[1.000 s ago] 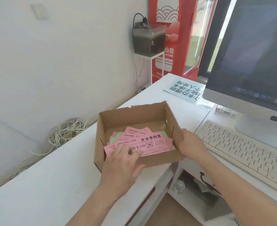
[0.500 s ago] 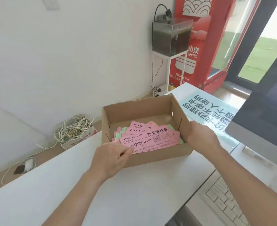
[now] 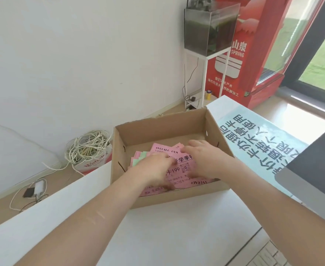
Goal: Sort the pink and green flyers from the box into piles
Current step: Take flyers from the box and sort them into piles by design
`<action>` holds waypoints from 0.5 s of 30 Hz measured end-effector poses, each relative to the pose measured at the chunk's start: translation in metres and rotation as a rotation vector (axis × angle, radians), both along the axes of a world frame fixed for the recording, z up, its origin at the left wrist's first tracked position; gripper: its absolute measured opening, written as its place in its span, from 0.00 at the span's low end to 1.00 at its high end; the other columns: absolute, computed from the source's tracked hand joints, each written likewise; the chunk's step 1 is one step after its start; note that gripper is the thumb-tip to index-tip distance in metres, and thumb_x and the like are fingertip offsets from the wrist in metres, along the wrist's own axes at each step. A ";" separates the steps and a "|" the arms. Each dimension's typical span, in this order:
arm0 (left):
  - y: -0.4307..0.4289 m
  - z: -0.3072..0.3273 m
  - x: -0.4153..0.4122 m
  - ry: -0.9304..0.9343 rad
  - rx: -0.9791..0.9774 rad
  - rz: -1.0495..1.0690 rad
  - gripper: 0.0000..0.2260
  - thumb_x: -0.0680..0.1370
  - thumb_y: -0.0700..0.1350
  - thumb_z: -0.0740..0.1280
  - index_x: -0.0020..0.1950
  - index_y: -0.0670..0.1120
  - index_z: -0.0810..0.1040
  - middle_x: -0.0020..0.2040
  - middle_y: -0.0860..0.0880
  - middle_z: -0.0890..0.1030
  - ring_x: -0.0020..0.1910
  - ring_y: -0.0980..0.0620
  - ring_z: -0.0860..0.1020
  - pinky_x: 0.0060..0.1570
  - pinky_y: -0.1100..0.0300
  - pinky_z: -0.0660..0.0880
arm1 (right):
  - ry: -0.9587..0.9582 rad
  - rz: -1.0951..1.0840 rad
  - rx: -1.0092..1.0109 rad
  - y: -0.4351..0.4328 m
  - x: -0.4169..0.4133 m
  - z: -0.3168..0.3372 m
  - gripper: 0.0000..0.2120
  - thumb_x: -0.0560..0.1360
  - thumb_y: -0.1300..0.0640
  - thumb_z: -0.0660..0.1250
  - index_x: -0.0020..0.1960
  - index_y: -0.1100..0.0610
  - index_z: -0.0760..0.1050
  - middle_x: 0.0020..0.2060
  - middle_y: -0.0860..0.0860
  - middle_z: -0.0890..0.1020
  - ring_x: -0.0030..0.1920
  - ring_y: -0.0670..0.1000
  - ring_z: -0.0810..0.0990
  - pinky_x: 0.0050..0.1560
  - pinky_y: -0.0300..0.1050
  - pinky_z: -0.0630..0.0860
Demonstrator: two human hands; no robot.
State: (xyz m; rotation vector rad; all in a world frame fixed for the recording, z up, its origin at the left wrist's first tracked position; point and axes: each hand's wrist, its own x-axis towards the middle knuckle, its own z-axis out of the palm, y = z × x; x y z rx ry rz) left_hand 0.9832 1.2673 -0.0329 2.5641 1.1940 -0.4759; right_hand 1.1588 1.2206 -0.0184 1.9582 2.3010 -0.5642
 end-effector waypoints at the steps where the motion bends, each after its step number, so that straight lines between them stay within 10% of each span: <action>1: 0.001 -0.005 0.003 0.046 -0.013 -0.016 0.36 0.66 0.60 0.74 0.70 0.52 0.66 0.63 0.50 0.71 0.64 0.45 0.68 0.60 0.50 0.71 | -0.057 0.051 -0.103 0.005 -0.002 -0.006 0.35 0.67 0.44 0.74 0.69 0.50 0.65 0.63 0.51 0.69 0.66 0.55 0.66 0.63 0.51 0.70; 7: 0.002 -0.015 -0.004 -0.011 0.008 0.053 0.26 0.69 0.54 0.68 0.63 0.49 0.66 0.61 0.50 0.73 0.58 0.46 0.71 0.56 0.52 0.72 | -0.209 0.128 -0.118 0.017 -0.008 -0.025 0.30 0.65 0.50 0.73 0.61 0.55 0.64 0.54 0.54 0.72 0.52 0.55 0.72 0.51 0.54 0.78; 15: 0.002 -0.013 -0.010 -0.139 0.003 0.141 0.20 0.74 0.57 0.65 0.63 0.52 0.68 0.62 0.51 0.75 0.59 0.47 0.73 0.51 0.56 0.69 | 0.047 0.020 -0.009 0.022 -0.003 -0.022 0.15 0.76 0.46 0.58 0.53 0.55 0.74 0.49 0.54 0.80 0.51 0.58 0.78 0.49 0.50 0.75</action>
